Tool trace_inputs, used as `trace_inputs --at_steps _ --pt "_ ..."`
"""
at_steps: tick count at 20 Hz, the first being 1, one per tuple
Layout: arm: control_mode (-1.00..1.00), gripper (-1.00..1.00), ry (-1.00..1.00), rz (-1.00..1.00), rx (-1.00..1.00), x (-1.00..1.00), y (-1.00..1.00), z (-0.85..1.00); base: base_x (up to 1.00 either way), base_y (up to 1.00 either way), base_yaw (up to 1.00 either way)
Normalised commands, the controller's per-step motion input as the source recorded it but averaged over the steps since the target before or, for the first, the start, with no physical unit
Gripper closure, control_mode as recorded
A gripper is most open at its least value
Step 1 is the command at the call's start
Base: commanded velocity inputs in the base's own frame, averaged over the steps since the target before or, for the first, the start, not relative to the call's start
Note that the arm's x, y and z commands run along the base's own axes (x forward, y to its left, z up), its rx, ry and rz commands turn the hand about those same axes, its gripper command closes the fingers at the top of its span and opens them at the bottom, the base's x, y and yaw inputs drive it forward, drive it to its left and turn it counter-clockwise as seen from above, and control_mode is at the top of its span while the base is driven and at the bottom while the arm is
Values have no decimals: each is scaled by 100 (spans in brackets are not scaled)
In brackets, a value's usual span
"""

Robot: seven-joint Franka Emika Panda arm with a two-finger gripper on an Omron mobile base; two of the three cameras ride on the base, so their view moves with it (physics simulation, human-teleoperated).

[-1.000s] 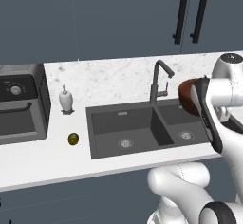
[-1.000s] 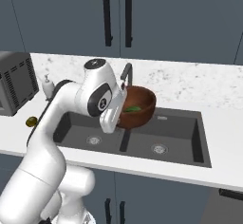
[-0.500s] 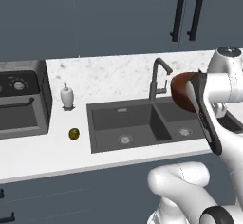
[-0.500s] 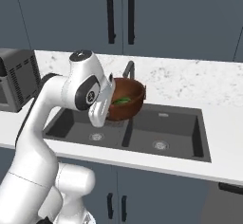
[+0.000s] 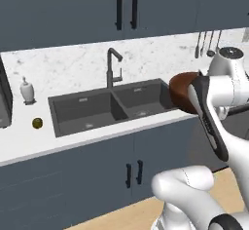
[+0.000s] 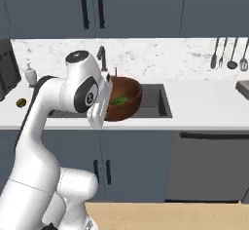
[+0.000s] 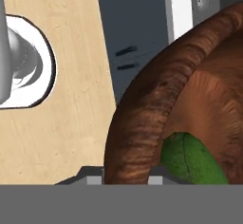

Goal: Pick the avocado from the sink and place it in the bowl. Then pick the bowl and place it in the microwave. Then close the microwave door and press the start button.

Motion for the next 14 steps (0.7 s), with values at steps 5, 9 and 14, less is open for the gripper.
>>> trace_inputs --at_steps 5,9,14 --pt "100 100 0 0 0 0 0 0 0 0 -100" --pt "100 100 0 0 0 0 0 0 0 0 -100" --pt "100 100 0 0 0 0 0 0 0 0 -100"
